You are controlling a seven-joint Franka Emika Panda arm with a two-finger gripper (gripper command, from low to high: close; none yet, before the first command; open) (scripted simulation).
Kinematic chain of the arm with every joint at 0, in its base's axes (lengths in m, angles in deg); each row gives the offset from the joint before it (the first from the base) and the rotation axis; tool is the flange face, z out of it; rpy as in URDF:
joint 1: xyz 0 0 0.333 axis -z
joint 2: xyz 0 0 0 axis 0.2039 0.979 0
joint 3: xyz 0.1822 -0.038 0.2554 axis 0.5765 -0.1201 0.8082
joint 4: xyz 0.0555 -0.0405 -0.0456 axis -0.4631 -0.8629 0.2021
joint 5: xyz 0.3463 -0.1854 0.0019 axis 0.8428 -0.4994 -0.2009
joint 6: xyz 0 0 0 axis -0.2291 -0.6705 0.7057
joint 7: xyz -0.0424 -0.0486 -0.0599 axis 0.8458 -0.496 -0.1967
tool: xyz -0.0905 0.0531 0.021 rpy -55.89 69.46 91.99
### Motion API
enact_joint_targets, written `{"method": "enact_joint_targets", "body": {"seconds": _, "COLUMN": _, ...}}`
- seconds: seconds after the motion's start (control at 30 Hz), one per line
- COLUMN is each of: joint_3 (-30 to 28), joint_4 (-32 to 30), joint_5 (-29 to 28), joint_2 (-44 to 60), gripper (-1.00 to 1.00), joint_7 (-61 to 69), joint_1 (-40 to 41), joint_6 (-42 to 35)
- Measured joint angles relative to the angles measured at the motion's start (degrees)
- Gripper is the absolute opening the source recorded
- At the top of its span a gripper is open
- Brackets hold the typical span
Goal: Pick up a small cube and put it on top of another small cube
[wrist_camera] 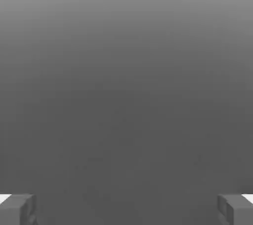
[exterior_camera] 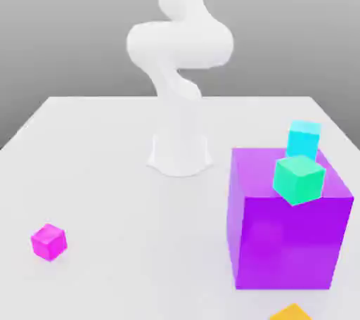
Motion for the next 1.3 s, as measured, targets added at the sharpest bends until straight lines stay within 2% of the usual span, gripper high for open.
{"method": "enact_joint_targets", "body": {"seconds": 0.3, "joint_3": -5.4, "joint_4": -6.7, "joint_5": -5.1, "joint_2": 19.0, "gripper": 0.0, "joint_7": -0.3, "joint_1": 8.0, "joint_6": 9.7}}
{"method": "enact_joint_targets", "body": {"seconds": 0.5, "joint_3": -10.7, "joint_4": -11.1, "joint_5": -4.7, "joint_2": 31.4, "gripper": 0.0, "joint_7": 2.2, "joint_1": 12.0, "joint_6": 16.3}}
{"method": "enact_joint_targets", "body": {"seconds": 0.63, "joint_3": -13.3, "joint_4": -14.1, "joint_5": -1.0, "joint_2": 39.8, "gripper": 0.0, "joint_7": 6.4, "joint_1": 15.9, "joint_6": 20.8}}
{"method": "enact_joint_targets", "body": {"seconds": 0.73, "joint_3": -13.1, "joint_4": -16.3, "joint_5": 4.3, "joint_2": 46.2, "gripper": 0.0, "joint_7": 11.3, "joint_1": 19.1, "joint_6": 24.0}}
{"method": "enact_joint_targets", "body": {"seconds": 0.83, "joint_3": -10.6, "joint_4": -16.8, "joint_5": 9.5, "joint_2": 52.5, "gripper": 0.0, "joint_7": 15.7, "joint_1": 22.2, "joint_6": 27.9}}
{"method": "enact_joint_targets", "body": {"seconds": 0.97, "joint_3": -5.9, "joint_4": -15.3, "joint_5": 13.5, "joint_2": 60.8, "gripper": 0.0, "joint_7": 18.8, "joint_1": 26.2, "joint_6": 34.2}}
{"method": "enact_joint_targets", "body": {"seconds": 1.0, "joint_3": -5.2, "joint_4": -15.0, "joint_5": 13.9, "joint_2": 61.9, "gripper": -1.0, "joint_7": 19.1, "joint_1": 26.9, "joint_6": 35.2}}
{"method": "enact_joint_targets", "body": {"seconds": 1.2, "joint_3": -4.9, "joint_4": -14.9, "joint_5": 14.0, "joint_2": 62.5, "gripper": -1.0, "joint_7": 19.2, "joint_1": 27.2, "joint_6": 35.6}}
{"method": "enact_joint_targets", "body": {"seconds": 1.3, "joint_3": -6.6, "joint_4": -15.7, "joint_5": 12.2, "joint_2": 58.6, "gripper": -1.0, "joint_7": 17.8, "joint_1": 25.9, "joint_6": 32.6}}
